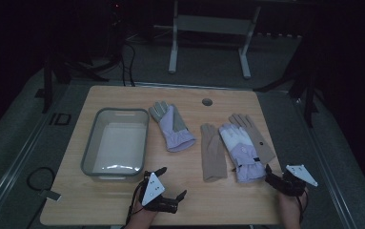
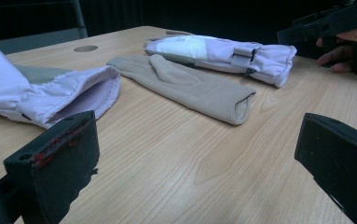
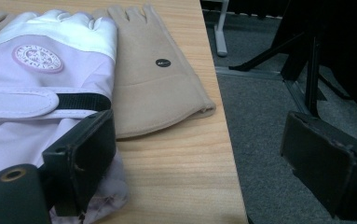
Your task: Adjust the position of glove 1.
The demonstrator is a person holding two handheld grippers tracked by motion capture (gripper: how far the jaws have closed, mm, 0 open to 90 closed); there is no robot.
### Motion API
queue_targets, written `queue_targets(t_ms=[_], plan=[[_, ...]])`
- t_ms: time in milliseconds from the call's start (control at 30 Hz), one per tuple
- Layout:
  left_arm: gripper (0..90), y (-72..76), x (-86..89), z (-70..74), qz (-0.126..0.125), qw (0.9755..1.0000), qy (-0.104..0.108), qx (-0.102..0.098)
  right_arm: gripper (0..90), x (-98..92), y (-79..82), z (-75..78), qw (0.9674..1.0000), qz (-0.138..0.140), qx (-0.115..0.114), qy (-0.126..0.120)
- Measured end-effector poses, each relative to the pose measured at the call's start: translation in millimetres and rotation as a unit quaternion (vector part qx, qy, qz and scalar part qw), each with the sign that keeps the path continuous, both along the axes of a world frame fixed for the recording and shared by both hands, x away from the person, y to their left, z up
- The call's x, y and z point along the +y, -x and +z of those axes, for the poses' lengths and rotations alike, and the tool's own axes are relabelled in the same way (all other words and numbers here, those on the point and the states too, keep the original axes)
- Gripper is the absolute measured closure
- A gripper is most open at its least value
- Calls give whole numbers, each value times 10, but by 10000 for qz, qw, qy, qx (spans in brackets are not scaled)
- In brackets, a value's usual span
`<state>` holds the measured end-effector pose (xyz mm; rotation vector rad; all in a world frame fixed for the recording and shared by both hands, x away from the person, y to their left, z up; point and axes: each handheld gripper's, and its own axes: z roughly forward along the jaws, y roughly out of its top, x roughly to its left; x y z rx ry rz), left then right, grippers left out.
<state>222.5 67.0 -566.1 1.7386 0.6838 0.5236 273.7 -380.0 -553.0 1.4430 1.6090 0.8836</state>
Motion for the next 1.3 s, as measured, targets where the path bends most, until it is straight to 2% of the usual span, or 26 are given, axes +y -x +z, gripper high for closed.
queue_targets(t_ms=[200,233,333,367,400,433,533,600,633,667,700,733,800,867,933,967,1000,1033,1067,1300], plan=[[0,9,-16,1,4,10000,-60,-40,101,-5,9,17,9999,73,21,-81],[0,13,-18,1,-8,9999,-87,-66,101,-20,8,41,9998,86,86,-144],[0,7,-19,3,-16,9999,-95,-37,101,-27,20,90,9998,118,77,-139],[0,5,-20,3,-20,10000,-92,-26,101,-31,34,181,9997,157,42,-185],[0,4,-20,3,-17,10000,-88,-23,101,-31,34,181,9997,157,42,-185],[0,6,-17,2,-8,10000,-82,-29,101,-23,47,293,9995,213,-6,-227],[0,10,-18,1,4,10000,-66,-46,101,4,72,469,9993,269,-176,-186],[0,10,-18,1,4,10000,-68,-48,103,14,75,525,9992,319,-201,-163],[0,10,-19,1,1,10000,-66,-54,140,22,59,625,9984,476,-218,-220],[0,10,-18,1,-4,10000,-67,-55,135,20,34,671,9973,636,-143,-330],[0,10,-18,1,-4,10000,-67,-55,135,20,34,671,9973,636,-143,-330],[0,11,-17,1,-8,10000,-70,-64,138,39,-11,745,9962,775,-106,-387],[0,12,-16,1,-10,9999,-73,-70,151,56,-23,768,9964,759,-140,-362],[0,14,-19,1,-16,9999,-95,-79,148,142,-92,859,9944,996,-74,-351],[0,18,-29,1,-26,9999,-121,-100,146,174,-113,881,9938,1054,-60,-348],[0,19,-32,1,-33,9998,-136,-110,149,204,-140,901,9925,1165,-25,-367],[0,21,-34,1,-37,9998,-153,-130,159,249,-199,929,9891,1393,150,-462],[0,23,-35,1,-41,9998,-166,-140,159,249,-199,929,9891,1393,150,-462],[0,22,-33,1,-34,9998,-159,-135,179,310,-261,951,9851,1583,266,-616],[0,19,-30,0,-20,9999,-121,-106,143,511,-399,1013,9819,1807,316,-480]])
